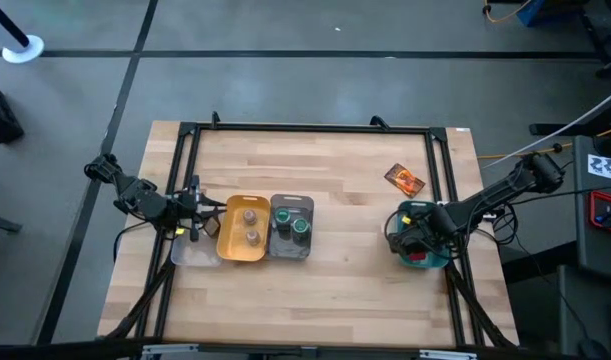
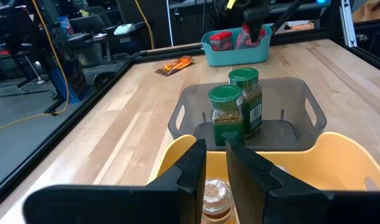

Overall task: Sort spices by type
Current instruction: Put the red spice can into the green bin, then put the orange spice bag into the transparent bin

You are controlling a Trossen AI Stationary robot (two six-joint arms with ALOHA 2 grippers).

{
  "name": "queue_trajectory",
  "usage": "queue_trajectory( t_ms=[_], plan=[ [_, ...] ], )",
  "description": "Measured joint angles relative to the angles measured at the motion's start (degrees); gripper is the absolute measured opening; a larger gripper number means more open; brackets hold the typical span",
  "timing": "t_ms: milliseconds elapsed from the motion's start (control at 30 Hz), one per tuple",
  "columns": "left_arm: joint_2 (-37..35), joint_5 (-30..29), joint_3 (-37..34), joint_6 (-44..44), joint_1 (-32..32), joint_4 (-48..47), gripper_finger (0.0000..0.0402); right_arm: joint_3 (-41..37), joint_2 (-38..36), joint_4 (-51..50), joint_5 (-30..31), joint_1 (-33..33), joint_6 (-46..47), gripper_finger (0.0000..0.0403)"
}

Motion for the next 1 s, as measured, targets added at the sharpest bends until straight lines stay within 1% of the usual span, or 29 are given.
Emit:
queue_trajectory(
  t_ms=[233,500,633,800,900,1000],
  plan=[
    [0.0,0.0,0.0,0.0,0.0,0.0,0.0056,-0.3,0.0,0.6,0.1,0.0,-3.6,0.0258],
    [0.0,0.0,0.0,0.0,0.0,0.0,0.0056,-0.3,0.0,0.6,1.5,0.0,-3.7,0.0262],
    [0.0,0.0,0.0,0.0,0.0,0.0,0.0056,0.0,-1.6,0.0,1.5,0.0,-3.7,0.0262],
    [0.0,0.0,0.0,0.0,0.0,0.0,0.0056,4.0,-4.9,-6.6,2.2,0.0,-3.6,0.0263],
    [0.0,0.0,0.0,0.0,0.0,0.0,0.0056,7.6,-6.6,-11.0,4.3,0.0,-3.6,0.0263],
    [0.0,0.0,0.0,0.0,0.0,0.0,0.0056,10.7,-7.6,-12.8,6.8,0.0,-3.6,0.0263]
  ],
)
